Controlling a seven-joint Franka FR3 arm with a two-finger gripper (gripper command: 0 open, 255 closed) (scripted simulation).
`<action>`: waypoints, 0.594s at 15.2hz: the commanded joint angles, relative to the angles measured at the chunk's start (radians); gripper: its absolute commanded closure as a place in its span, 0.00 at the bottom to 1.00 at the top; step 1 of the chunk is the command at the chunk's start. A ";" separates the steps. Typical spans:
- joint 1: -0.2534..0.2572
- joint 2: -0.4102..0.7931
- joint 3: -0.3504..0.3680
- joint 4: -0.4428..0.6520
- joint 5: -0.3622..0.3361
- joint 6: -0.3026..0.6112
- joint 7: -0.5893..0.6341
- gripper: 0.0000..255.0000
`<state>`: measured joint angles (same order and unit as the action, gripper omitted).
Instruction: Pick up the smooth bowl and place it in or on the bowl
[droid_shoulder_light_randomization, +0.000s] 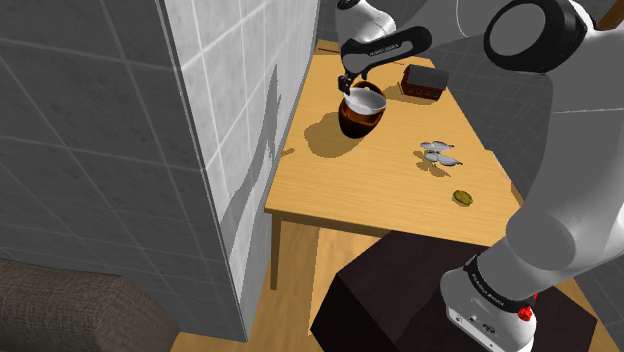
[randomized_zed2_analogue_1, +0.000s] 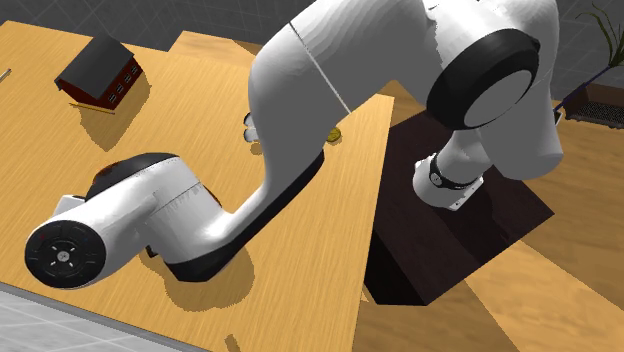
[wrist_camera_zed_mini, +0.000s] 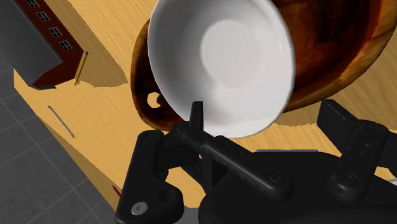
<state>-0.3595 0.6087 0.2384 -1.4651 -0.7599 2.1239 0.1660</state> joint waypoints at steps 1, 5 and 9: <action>0.008 -0.037 0.011 -0.010 0.013 -0.031 -0.003 0.00; 0.012 -0.051 0.016 -0.010 0.019 -0.047 -0.006 0.00; 0.012 -0.051 0.016 -0.010 0.019 -0.047 -0.006 0.00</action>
<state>-0.3472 0.5579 0.2546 -1.4749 -0.7408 2.0770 0.1603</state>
